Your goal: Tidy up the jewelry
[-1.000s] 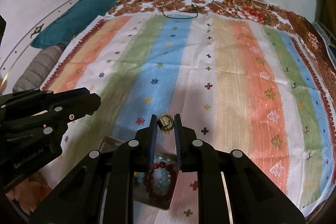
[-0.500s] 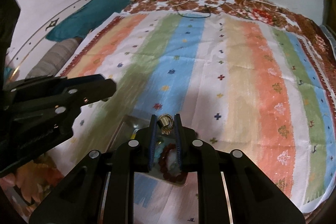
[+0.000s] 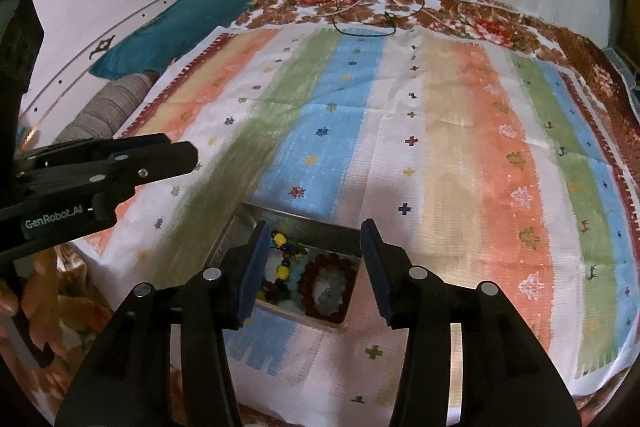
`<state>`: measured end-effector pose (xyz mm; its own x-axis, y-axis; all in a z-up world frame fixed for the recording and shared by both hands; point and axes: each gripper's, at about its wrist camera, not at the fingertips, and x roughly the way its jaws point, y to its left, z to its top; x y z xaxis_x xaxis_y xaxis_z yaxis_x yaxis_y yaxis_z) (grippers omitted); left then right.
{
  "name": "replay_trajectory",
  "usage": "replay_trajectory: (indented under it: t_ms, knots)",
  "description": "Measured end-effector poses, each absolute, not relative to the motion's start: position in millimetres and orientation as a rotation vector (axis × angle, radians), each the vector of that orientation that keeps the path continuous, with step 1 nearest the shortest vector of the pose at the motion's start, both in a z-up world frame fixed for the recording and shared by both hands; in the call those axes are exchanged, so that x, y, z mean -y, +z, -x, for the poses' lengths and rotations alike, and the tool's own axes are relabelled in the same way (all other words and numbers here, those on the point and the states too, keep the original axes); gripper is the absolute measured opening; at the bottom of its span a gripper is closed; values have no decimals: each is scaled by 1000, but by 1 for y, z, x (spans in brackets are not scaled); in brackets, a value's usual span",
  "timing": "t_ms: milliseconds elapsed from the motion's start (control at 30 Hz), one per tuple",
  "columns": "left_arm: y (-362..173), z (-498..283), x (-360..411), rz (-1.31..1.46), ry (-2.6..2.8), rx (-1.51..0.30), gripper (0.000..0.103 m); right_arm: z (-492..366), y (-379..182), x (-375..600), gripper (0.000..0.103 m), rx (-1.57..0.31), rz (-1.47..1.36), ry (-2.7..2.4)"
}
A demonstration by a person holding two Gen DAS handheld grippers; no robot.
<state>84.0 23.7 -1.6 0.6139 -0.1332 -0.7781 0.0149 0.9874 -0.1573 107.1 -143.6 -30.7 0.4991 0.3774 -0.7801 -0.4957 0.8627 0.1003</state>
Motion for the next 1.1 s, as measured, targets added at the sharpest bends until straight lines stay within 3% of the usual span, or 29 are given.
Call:
replay_trajectory:
  t_ms: [200,667,800,1100]
  knots:
    - [-4,-66,-22,98,-100,-900,63,-98,-26,155,59,-883,142,540]
    - [-10,-42,-15,52,-121,-896,91,-82,-22,171,82,-852,147,540]
    - [-7,-33,-11,26,-132,-851,97,-78,-22,174,85,-850,149,549]
    - [-9,-24,-7,-25,-99,-855,97,-68,-18,179,94,-818,144,569]
